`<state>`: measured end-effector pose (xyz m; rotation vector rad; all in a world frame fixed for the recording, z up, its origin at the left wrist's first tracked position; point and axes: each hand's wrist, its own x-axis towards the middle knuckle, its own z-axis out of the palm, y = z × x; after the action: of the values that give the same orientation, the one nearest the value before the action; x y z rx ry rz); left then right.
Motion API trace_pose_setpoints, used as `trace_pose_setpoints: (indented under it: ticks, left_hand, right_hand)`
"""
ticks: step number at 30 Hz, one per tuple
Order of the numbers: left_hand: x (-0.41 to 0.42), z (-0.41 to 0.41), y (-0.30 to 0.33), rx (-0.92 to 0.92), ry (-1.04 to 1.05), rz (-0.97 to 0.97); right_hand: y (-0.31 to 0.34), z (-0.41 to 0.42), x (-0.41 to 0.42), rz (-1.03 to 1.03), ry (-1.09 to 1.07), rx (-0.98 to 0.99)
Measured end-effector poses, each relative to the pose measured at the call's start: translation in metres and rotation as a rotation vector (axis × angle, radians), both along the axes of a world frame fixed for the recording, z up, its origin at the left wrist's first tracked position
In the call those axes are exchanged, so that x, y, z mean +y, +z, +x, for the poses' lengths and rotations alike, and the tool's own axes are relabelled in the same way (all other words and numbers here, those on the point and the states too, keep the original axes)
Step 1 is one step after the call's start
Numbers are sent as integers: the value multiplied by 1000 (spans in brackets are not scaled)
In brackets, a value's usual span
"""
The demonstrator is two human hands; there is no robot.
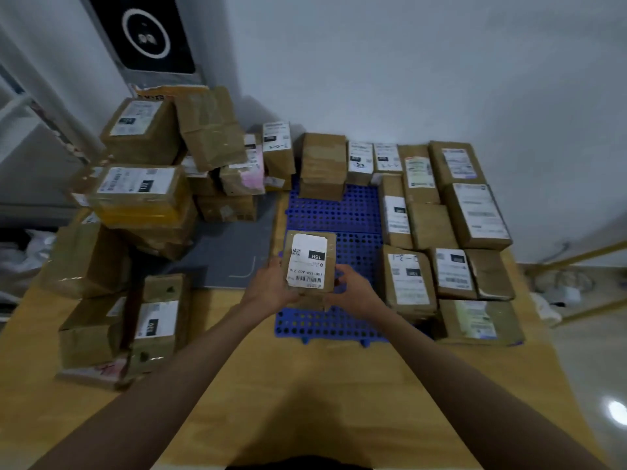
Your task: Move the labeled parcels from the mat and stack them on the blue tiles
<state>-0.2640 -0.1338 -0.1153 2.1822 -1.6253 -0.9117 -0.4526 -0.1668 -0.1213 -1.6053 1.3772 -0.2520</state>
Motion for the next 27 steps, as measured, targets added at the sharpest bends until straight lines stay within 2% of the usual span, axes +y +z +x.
trace_pose_setpoints:
  ticks: [4, 10, 16, 27]
  left_hand:
    - [-36, -35, 4, 5, -42, -32]
    - [-100, -70, 14, -4, -48, -77]
    - [-172, -87, 19, -42, -58, -126]
    - [-250, -103, -3, -24, -74, -132]
  right_hand:
    - [3, -35, -29, -61, -28, 44]
    - [10, -71, -87, -45, -108, -21]
    - [13, -88, -156, -109, -153, -58]
    - [-17, -103, -235, -52, -206, -100]
